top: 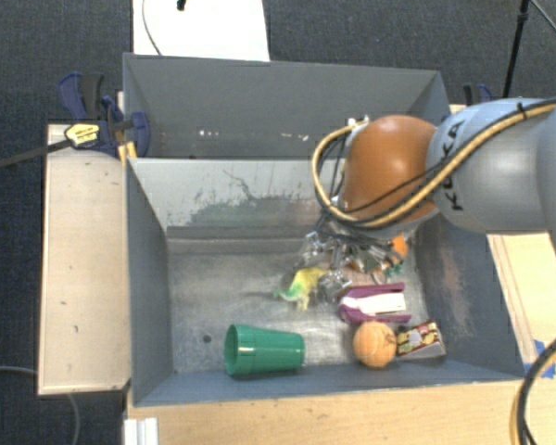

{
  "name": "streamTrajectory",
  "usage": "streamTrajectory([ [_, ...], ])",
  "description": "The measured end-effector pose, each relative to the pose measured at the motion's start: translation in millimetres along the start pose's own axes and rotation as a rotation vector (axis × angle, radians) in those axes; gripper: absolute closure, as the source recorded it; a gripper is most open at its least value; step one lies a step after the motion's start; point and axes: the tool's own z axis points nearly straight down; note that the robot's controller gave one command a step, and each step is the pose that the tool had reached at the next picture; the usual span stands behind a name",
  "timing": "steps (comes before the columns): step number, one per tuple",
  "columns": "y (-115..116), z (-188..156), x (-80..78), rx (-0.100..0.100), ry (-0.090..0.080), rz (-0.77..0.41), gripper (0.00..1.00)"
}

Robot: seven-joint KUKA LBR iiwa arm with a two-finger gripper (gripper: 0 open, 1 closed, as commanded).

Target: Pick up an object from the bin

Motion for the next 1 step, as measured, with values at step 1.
streamTrajectory([
  [1, -0.4, -10.3, 0.3, 0.003, -0.008, 0.002, 1.0],
])
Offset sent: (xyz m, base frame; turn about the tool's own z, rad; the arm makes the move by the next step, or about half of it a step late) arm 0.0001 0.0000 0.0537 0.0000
